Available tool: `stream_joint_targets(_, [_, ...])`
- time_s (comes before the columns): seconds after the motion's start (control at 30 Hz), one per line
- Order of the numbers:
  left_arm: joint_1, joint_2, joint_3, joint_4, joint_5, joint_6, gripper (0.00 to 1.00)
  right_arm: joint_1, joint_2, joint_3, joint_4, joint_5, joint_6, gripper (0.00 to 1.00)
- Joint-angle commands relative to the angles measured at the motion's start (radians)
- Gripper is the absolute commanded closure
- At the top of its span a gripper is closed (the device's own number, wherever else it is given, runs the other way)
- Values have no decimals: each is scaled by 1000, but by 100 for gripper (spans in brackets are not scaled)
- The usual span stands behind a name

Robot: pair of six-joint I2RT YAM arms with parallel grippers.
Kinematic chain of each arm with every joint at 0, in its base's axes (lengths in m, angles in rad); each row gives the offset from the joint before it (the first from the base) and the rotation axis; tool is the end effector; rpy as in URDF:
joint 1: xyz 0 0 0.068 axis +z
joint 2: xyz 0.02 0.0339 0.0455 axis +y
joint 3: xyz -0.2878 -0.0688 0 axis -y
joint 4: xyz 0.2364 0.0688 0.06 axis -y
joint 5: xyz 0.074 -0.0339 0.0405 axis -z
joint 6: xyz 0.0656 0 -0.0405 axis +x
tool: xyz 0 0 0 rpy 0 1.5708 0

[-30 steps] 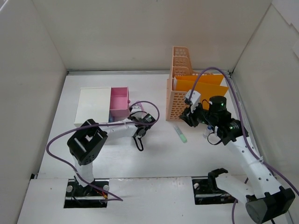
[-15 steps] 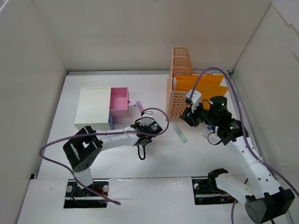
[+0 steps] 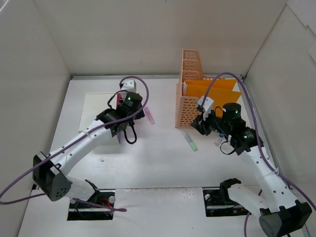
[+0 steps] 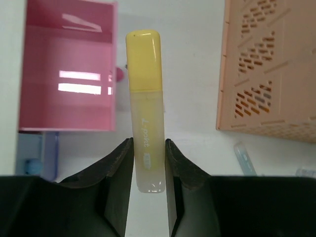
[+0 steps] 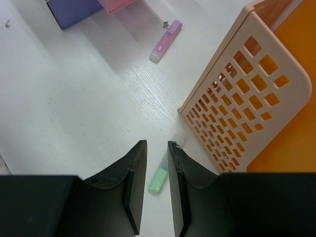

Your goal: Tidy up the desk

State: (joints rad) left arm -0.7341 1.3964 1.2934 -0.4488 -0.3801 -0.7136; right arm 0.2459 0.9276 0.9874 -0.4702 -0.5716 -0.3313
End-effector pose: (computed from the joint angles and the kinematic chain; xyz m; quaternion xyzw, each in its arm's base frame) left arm 0.2585 -0.2005 0.3616 -0.0833 0.8582 -0.1936 0.4681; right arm 0.1836 0.0827 0.3663 -0.3765 0.7253 0.2131 0.5355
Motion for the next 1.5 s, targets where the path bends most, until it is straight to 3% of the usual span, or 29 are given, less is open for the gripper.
stream_joint_targets(0.0, [131,-8,52,-37,65,86,100,-10,-3,5,47,-30,5,79])
stream_joint_targets(0.17, [248,39,86,-31,178,166,98,-10,1,-3,45,-30,0,79])
stream_joint_targets(0.23, [282,71,101,-42,191,177,95,-11,2,-6,45,-30,-2,72])
stream_joint_targets(0.27, [291,79,107,-42,201,181,86,-10,1,-7,44,-30,-6,67])
stream_joint_targets(0.3, [291,88,109,-41,210,181,81,-8,2,-9,39,-31,-11,55])
stream_joint_targets(0.33, [303,93,109,-36,217,181,66,-10,1,-10,33,-34,-20,49])
stream_joint_targets(0.43, [303,105,132,-28,221,189,45,-5,-3,-18,-20,-56,-109,38])
stream_joint_targets(0.53, [303,118,174,-41,221,201,44,19,-3,-36,-65,-44,-162,39])
stream_joint_targets(0.7, [303,60,201,-42,225,198,55,52,14,-90,-97,15,-190,59])
stream_joint_targets(0.73, [303,41,195,-42,227,194,67,58,19,-98,-100,35,-204,60])
stream_joint_targets(0.83, [303,-54,144,-42,236,177,89,82,42,-125,-104,137,-216,63])
stream_joint_targets(0.87, [303,-85,120,-31,239,171,89,84,51,-128,-107,153,-216,62])
stream_joint_targets(0.93, [303,-181,49,-25,253,149,83,104,77,-148,-108,206,-216,57])
stream_joint_targets(0.97, [291,-247,26,-22,257,143,74,105,94,-159,-110,220,-218,51])
stream_joint_targets(1.0, [282,-281,5,-21,248,137,52,113,100,-167,-107,236,-218,48])
stream_joint_targets(1.1, [234,-390,-66,-42,199,108,18,131,138,-182,-102,292,-226,38])
stream_joint_targets(1.23, [196,-484,-144,-83,167,46,13,176,217,-194,-70,373,-209,35])
stream_joint_targets(1.47, [124,-565,-190,-131,95,-9,13,204,442,-136,16,456,-88,39])
